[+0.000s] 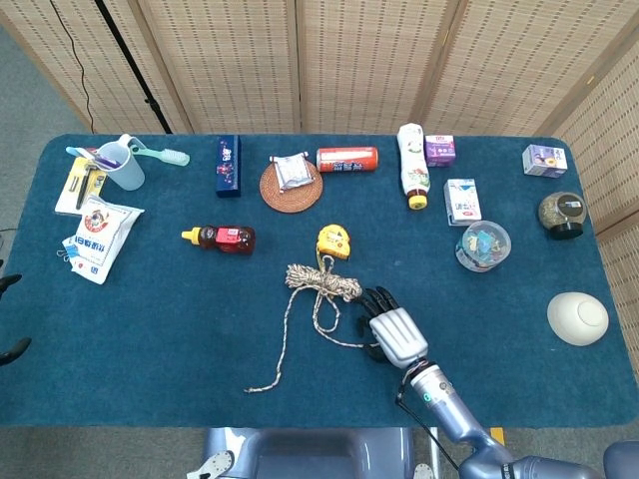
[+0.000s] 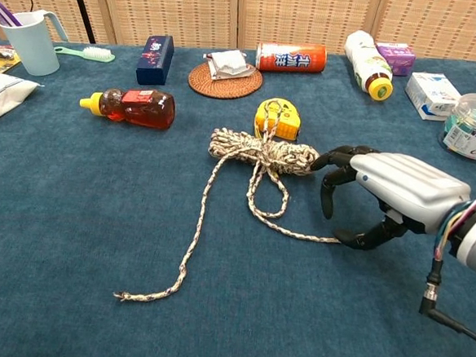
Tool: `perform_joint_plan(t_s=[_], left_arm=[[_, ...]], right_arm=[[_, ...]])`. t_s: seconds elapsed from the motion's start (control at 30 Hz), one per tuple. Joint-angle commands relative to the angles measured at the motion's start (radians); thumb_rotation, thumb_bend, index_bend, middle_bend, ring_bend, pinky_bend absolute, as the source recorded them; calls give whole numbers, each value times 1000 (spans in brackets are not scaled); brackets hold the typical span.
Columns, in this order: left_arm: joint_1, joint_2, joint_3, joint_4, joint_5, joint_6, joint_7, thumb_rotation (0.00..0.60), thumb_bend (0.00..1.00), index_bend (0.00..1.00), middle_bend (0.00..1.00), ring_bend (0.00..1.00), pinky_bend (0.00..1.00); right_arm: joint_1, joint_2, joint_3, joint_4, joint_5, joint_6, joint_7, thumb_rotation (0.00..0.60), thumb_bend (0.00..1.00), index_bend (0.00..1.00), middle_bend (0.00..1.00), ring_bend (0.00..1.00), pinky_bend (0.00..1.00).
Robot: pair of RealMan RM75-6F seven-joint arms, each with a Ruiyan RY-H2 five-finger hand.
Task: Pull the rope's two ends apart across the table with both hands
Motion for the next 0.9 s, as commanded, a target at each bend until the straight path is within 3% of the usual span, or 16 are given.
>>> perform_joint_plan(t_s=[0.03, 0.9], left_arm=[[0, 0, 0, -2, 1, 3, 3, 600, 140, 194, 87, 41, 0], [4, 1, 6, -10, 11, 10, 8, 600, 140, 203, 87, 37, 0]], right_arm=[[-6, -7, -9, 12, -8, 15, 4, 600, 363, 480, 75, 0, 0], [-20, -43, -37, 80, 1, 31, 23, 600, 362, 507, 89, 0, 0]])
